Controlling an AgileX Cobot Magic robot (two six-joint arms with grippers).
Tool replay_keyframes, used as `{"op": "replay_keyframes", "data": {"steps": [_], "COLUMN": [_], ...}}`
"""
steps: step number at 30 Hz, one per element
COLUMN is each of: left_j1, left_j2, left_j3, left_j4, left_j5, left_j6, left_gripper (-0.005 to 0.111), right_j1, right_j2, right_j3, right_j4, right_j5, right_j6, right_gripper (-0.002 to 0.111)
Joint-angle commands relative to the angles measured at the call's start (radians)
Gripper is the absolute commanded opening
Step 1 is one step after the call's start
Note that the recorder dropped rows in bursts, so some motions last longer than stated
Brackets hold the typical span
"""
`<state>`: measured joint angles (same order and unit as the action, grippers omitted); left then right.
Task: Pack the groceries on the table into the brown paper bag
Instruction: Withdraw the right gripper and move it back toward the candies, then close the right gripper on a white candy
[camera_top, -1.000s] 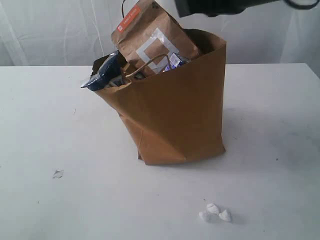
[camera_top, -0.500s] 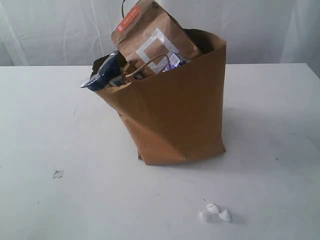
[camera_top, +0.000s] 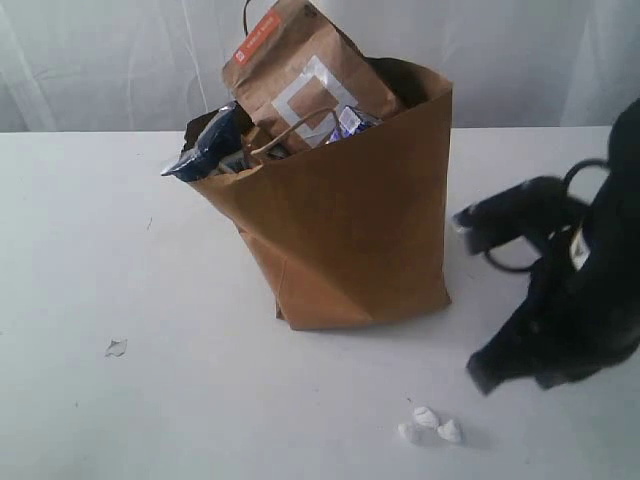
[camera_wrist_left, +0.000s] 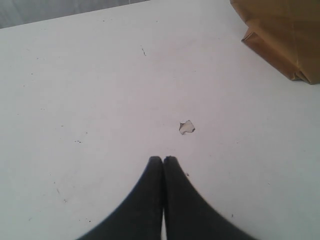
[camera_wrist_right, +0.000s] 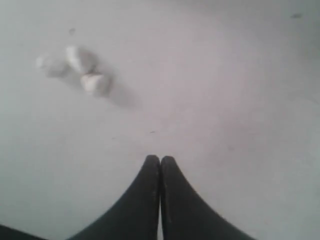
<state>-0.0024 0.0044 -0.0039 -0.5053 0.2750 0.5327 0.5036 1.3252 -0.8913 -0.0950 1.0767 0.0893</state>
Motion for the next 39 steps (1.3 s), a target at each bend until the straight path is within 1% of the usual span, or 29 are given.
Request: {"op": "replay_keyframes", "data": {"steps": [1,4,6,7,8,10,12,14,17,20,22,23,24,25,26,28,32,35,39], "left_j1": [0.001,0.001,0.001,0.001,0.001,0.001,0.001,0.001,0.001,0.001,0.001,0.001,0.001,0.001,0.001,0.001,0.001,0.001,0.001], "left_j2": [-0.004,-0.004,-0.004,-0.004,-0.004,-0.004,-0.004,-0.004,-0.004,-0.004,-0.004,-0.004,-0.004,-0.004,-0.004,-0.004,-0.004,-0.004,-0.004], "left_j3": [0.004,0.004,0.004,0.004,0.004,0.004,0.004,0.004,0.004,0.004,0.004,0.004,0.004,0.004,0.004,0.004,0.004,0.004,0.004], "left_j4": [-0.009,-0.009,-0.009,-0.009,-0.009,-0.009,-0.009,-0.009,-0.009,-0.009,-0.009,-0.009,-0.009,-0.009,-0.009,-0.009,-0.009,-0.009,-0.009], "left_j5": [-0.004,-0.004,-0.004,-0.004,-0.004,-0.004,-0.004,-0.004,-0.004,-0.004,-0.004,-0.004,-0.004,-0.004,-0.004,-0.004,-0.004,-0.004,-0.004], "left_j6": [-0.003,-0.003,-0.003,-0.003,-0.003,-0.003,-0.003,-0.003,-0.003,-0.003,-0.003,-0.003,-0.003,-0.003,-0.003,-0.003,-0.003,-0.003,-0.003], "left_gripper": [0.0,0.0,0.0,0.0,0.0,0.0,0.0,0.0,0.0,0.0,0.0,0.0,0.0,0.0,0.0,0.0,0.0,0.0,0.0], "right_j1": [0.125,0.147,0.149,0.149,0.149,0.149,0.149,0.149,0.149,0.149,0.149,0.149,0.149,0.149,0.149,0.149,0.149,0.149,0.149], "right_j2": [0.014,0.033,0.071,0.109,0.128,0.163,0.215,0.27,0.337,0.381,0.4,0.402,0.399,0.398,0.39,0.377,0.334,0.28,0.203], "right_j3": [0.052,0.052,0.054,0.054,0.054,0.054,0.054,0.054,0.054,0.054,0.054,0.054,0.054,0.054,0.052,0.044,0.001,-0.033,-0.078], "right_j4": [0.062,0.095,0.108,0.108,0.095,0.095,0.095,0.095,0.006,0.006,0.006,0.011,0.015,0.018,0.018,0.021,0.043,0.051,0.086], "right_j5": [-0.129,-0.202,-0.205,-0.205,-0.213,-0.235,-0.282,-0.313,-0.314,-0.328,-0.371,-0.376,-0.371,-0.363,-0.326,-0.26,-0.015,0.134,0.144], "right_j6": [-0.062,-0.065,-0.097,-0.12,-0.12,-0.12,-0.12,-0.12,-0.114,-0.114,-0.113,-0.113,-0.107,-0.096,-0.065,-0.058,-0.06,-0.062,-0.062], "right_gripper": [0.0,0.001,0.01,0.021,0.025,0.03,0.03,0.03,0.03,0.03,0.03,0.028,0.02,0.015,0.006,0.001,0.0,0.0,0.0]}}
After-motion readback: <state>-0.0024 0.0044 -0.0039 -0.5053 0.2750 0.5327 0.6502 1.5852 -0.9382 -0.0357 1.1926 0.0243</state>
